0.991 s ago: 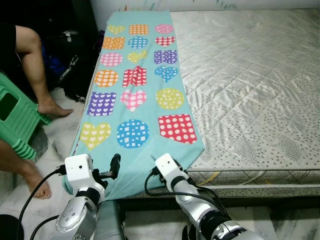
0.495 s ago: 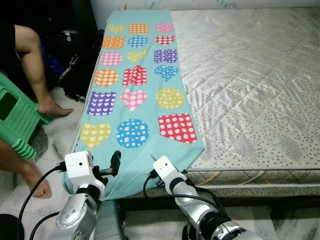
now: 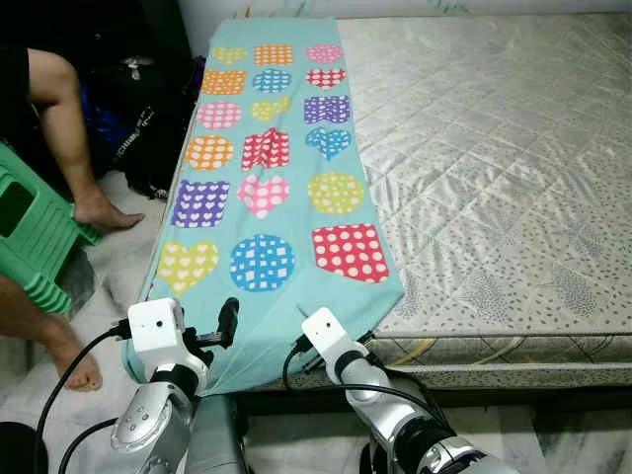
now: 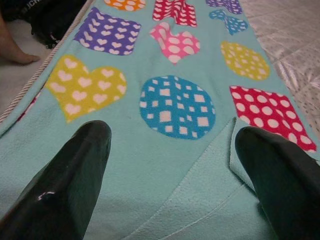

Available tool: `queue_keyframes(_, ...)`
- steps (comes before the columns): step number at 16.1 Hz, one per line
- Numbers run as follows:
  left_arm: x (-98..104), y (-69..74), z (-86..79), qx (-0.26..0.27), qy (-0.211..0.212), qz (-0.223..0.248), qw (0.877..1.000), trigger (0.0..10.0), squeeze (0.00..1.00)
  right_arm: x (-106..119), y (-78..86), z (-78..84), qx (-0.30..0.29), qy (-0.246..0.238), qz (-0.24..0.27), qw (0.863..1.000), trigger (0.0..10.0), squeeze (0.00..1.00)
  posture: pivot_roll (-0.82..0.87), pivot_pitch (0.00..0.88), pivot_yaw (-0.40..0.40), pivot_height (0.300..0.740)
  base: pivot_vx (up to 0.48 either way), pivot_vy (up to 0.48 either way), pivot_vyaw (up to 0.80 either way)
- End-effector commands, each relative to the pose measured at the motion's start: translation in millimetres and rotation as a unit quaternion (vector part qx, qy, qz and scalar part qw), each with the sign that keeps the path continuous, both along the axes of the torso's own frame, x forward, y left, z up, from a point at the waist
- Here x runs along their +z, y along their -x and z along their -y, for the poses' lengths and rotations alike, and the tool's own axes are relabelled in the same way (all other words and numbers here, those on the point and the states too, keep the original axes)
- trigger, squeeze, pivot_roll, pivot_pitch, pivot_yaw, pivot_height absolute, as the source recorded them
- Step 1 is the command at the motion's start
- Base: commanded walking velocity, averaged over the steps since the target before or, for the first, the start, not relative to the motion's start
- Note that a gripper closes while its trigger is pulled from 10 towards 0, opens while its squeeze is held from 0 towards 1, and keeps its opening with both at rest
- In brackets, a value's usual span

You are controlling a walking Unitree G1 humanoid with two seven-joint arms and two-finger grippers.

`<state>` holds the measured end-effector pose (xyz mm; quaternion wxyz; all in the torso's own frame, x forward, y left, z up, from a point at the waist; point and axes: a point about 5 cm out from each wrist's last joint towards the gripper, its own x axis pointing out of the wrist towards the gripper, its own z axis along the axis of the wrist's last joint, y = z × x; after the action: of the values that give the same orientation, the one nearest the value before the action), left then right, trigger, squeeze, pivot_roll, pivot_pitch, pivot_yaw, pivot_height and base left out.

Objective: Clean up the room

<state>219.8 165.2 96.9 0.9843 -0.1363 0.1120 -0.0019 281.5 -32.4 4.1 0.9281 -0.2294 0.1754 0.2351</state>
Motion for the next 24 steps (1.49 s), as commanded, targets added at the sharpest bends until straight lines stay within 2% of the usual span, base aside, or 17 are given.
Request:
queue_keyframes(1, -1, 0.7, -3.7, 0.007, -0.005, -0.005, 1.000, 10.0, 0.00, -2, 7.5, -13.4, 0.012, -0.011, -0.010, 1.000, 0.0, 0.00, 0.04, 0.129, 0.026, 0.585, 0.000, 0.000, 0.00)
queue_keyframes(5, -1, -0.1, -3.6, 0.007, -0.005, -0.005, 1.000, 10.0, 0.00, -2, 7.2, -12.7, 0.012, -0.008, -0.009, 1.000, 0.0, 0.00, 0.04, 0.127, 0.027, 0.585, 0.000, 0.000, 0.00)
queue_keyframes(6, 1, -4.1, -6.8, 0.010, -0.009, 0.001, 1.000, 10.0, 0.00, 10, -10.5, 0.7, -0.018, -0.003, 0.015, 1.000, 0.0, 0.00, 0.05, 0.082, 0.028, 0.585, 0.000, 0.000, 0.00)
queue_keyframes(7, 5, -10.3, -13.6, 0.019, -0.017, 0.012, 1.000, 10.0, 0.00, 37, -40.3, 25.2, -0.061, -0.019, 0.062, 0.996, 0.0, 0.00, 0.05, 0.071, 0.025, 0.585, 0.000, 0.000, 0.00)
queue_keyframes(8, 5, -10.4, -14.9, 0.020, -0.018, 0.013, 1.000, 10.0, 0.00, 41, -42.0, 29.9, -0.060, -0.031, 0.068, 0.995, 0.0, 0.00, 0.04, 0.068, 0.024, 0.585, 0.000, 0.000, 0.00)
queue_keyframes(11, 6, -8.7, -18.2, 0.023, -0.019, 0.013, 0.999, 10.0, 0.00, 49, -34.7, 55.8, -0.060, -0.079, 0.080, 0.992, 0.0, 0.00, 0.03, 0.058, 0.025, 0.585, 0.000, 0.000, 0.00)
queue_keyframes(13, 5, -6.2, -20.2, 0.022, -0.020, 0.011, 1.000, 10.0, 0.00, 51, -18.9, 77.5, -0.056, -0.087, 0.080, 0.991, 0.0, 0.00, 0.01, 0.056, 0.028, 0.585, 0.000, 0.000, 0.00)
queue_keyframes(15, 4, -3.9, -22.1, 0.021, -0.021, 0.009, 1.000, 10.0, 0.00, 53, -3.6, 92.0, -0.055, -0.090, 0.071, 0.992, 0.0, 0.00, 0.00, 0.051, 0.031, 0.585, 0.000, 0.000, 0.00)
queue_keyframes(16, 4, -2.6, -23.6, 0.020, -0.021, 0.008, 1.000, 10.0, 0.00, 57, 11.2, 100.3, -0.058, -0.109, 0.061, 0.990, 7.8, 0.56, -0.02, 0.043, 0.031, 0.585, 0.000, 0.000, 0.00)
queue_keyframes(17, 5, -0.7, -24.0, 0.019, -0.021, 0.009, 1.000, 10.0, 0.00, 61, 22.8, 101.4, -0.052, -0.139, 0.060, 0.987, 10.0, 1.00, -0.03, 0.033, 0.033, 0.585, 0.000, 0.000, 0.00)
queue_keyframes(19, 8, 1.5, -22.8, 0.018, -0.020, 0.015, 1.000, 10.0, 0.00, 74, 36.1, 98.9, -0.061, -0.201, 0.067, 0.975, 10.0, 1.00, -0.05, 0.004, 0.035, 0.585, 0.000, 0.000, 0.00)
queue_keyframes(20, 8, 2.5, -21.3, 0.017, -0.020, 0.016, 1.000, 10.0, 0.00, 81, 37.0, 96.3, -0.086, -0.241, 0.064, 0.965, 10.0, 0.00, -0.06, 0.000, 0.038, 0.585, 0.000, 0.000, 0.00)
queue_keyframes(22, 4, 0.7, -19.4, 0.014, -0.017, 0.013, 1.000, 10.0, 0.00, 98, 31.0, 90.7, -0.115, -0.284, 0.063, 0.950, 10.0, 0.00, -0.08, 0.000, 0.042, 0.585, 0.000, 0.000, 0.00)
queue_keyframes(24, 1, -6.6, -17.0, 0.011, -0.011, 0.016, 1.000, 10.0, 0.00, 115, 19.2, 84.3, -0.107, -0.308, 0.084, 0.942, 10.0, 0.00, -0.09, 0.000, 0.045, 0.585, 0.000, 0.000, 0.00)
